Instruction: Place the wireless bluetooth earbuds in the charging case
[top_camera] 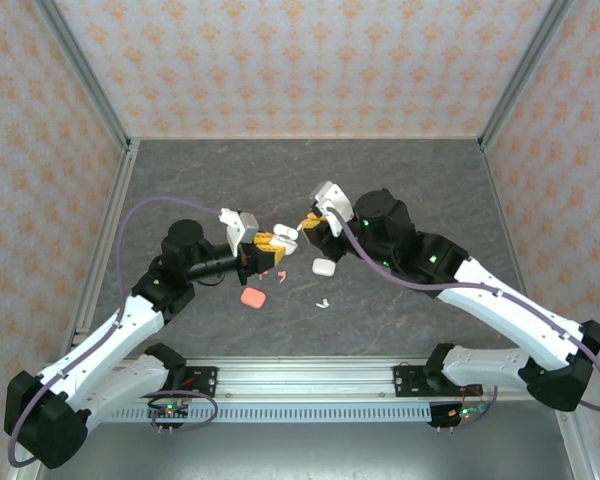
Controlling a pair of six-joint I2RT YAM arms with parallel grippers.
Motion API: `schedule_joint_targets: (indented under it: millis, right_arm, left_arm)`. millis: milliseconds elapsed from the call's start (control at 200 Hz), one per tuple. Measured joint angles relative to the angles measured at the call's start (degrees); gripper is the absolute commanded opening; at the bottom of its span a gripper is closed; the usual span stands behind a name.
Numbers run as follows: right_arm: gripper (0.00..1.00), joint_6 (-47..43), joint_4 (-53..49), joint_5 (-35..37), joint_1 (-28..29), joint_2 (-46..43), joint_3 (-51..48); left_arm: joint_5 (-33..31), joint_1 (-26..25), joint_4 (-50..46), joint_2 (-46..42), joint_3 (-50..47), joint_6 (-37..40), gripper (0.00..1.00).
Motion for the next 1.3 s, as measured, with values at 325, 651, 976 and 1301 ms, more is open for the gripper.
schedule_joint_targets:
  millis: [325,651,976,1301]
  right_arm:
    - [0.19,-3.89,-0.04,-5.03,0.66,5.95,0.94]
    - [0.19,-4.52,-0.02,-8.72,0.66,6.01,1.49]
    - [0.26,-4.26,-0.76,-11.41,0.59,6.38,2.16]
    - [0.4,-1.66,-3.1,-17.35,-0.15,6.43,5.9]
  left_arm:
    - [1.6,-0.42,0.04,0.04,0.11,0.02,0.0]
    - [2.43,-0.68,0.02,0.04,0.44,0.02,0.0]
    - [2.75,-0.74,0.44,0.02,0.44,0.0,0.0]
    - [2.86,-1.11,4.85,0.02,0.44,-0.59,0.0]
